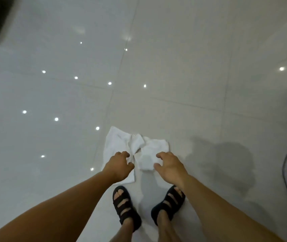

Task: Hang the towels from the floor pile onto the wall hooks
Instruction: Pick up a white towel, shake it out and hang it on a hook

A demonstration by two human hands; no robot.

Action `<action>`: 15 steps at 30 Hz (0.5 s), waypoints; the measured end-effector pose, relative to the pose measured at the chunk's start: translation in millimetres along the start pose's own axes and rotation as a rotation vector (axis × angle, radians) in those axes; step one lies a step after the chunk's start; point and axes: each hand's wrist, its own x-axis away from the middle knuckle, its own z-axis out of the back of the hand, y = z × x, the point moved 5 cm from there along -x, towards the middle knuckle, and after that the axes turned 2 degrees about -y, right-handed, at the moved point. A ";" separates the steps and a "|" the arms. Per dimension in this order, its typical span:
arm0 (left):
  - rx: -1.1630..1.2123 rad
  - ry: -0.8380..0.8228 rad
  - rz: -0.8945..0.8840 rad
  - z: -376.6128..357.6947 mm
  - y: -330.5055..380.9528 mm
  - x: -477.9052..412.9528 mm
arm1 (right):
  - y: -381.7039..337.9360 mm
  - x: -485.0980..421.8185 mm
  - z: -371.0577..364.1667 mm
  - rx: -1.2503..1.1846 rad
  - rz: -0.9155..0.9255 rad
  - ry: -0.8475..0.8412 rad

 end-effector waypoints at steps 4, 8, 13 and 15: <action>0.042 -0.025 0.024 -61.4 -52.3 -105.2 | 32.0 -117.8 -78.9 0.076 -0.027 -0.072; 0.071 -0.031 0.048 -112.2 -106.3 -184.6 | 51.9 -221.2 -139.8 0.088 -0.031 -0.080; 0.145 0.013 0.053 -156.0 -151.0 -245.3 | 61.4 -322.6 -173.1 0.064 -0.076 0.078; 0.184 0.041 0.044 -163.9 -159.6 -258.6 | 62.3 -347.1 -177.2 0.044 -0.099 0.177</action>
